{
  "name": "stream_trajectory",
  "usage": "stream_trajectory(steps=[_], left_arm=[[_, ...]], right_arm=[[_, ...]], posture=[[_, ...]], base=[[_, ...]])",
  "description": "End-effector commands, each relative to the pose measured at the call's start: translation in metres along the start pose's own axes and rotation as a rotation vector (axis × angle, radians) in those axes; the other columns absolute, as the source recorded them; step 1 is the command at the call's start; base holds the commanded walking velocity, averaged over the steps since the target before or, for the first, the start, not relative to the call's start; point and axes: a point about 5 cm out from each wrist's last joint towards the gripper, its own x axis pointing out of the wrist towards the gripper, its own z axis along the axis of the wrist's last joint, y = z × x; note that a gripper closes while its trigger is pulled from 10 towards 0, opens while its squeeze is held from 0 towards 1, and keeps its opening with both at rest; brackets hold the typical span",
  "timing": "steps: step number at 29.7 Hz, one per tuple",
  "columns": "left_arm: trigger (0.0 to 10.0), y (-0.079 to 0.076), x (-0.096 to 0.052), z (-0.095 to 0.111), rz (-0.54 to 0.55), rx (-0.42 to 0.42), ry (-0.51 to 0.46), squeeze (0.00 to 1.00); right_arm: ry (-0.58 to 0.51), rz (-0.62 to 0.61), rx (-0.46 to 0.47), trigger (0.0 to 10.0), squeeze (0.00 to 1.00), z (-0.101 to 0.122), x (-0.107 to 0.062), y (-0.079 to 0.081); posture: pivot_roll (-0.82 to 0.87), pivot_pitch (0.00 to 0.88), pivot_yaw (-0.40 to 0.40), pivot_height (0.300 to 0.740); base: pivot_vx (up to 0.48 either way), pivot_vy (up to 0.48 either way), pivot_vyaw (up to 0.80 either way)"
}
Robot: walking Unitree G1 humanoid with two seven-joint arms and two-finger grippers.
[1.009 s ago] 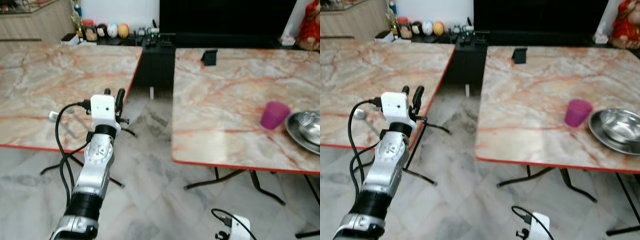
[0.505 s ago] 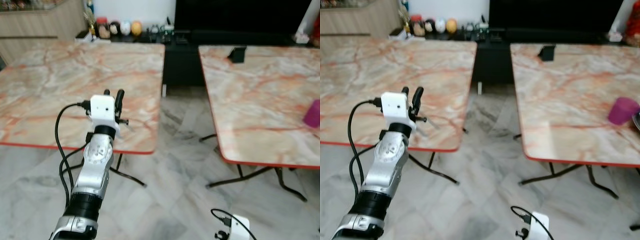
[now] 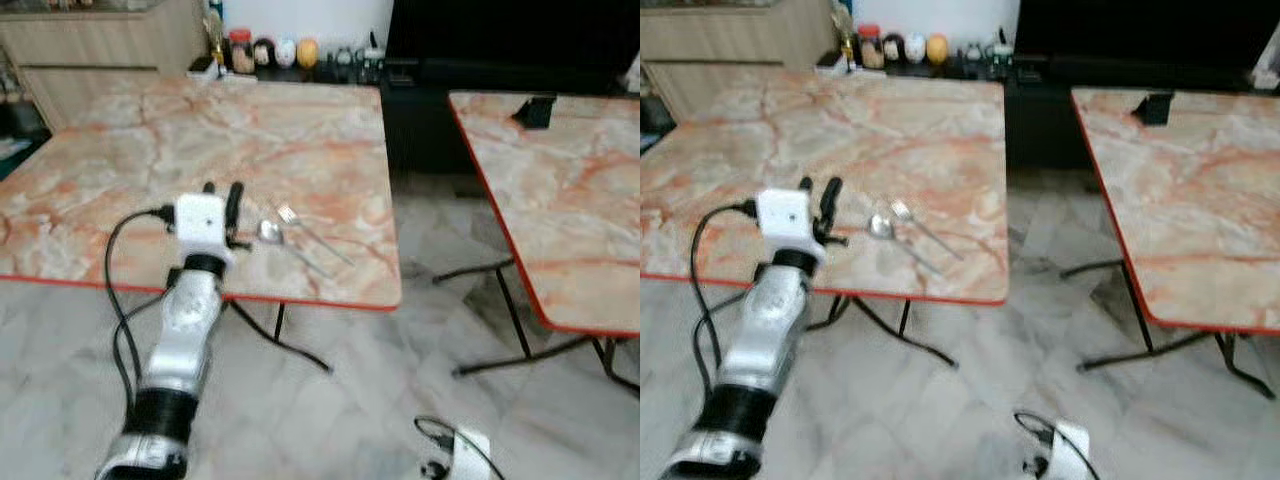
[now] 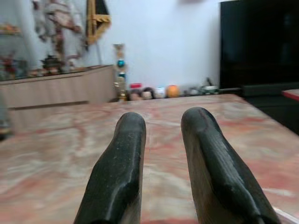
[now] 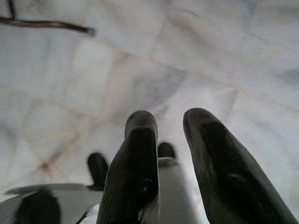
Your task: Setting the table
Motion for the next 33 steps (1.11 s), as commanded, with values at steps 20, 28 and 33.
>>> stream_trajectory(steps=[20, 28, 33], left_arm=[[10.0, -0.009, 0.002, 0.004, -0.022, 0.007, -0.021, 0.00], [10.0, 0.014, -0.006, -0.011, 0.027, 0.071, 0.035, 0.00], [10.0, 0.032, -0.024, -0.045, 0.064, 0.154, 0.156, 0.00]], right_arm=[[-0.017, 0.002, -0.011, 10.0, 0.00, 0.004, 0.000, -0.003], [-0.020, 0.001, -0.011, 10.0, 0.00, 0.004, 0.000, -0.003], [-0.019, 0.001, -0.014, 10.0, 0.00, 0.005, 0.001, -0.003]], posture=[[0.09, 0.000, 0.004, 0.740], [0.09, 0.000, 0.003, 0.740], [0.10, 0.000, -0.002, 0.740]], base=[[0.000, 0.000, 0.36], [0.000, 0.000, 0.80], [0.000, 0.000, 0.76]])
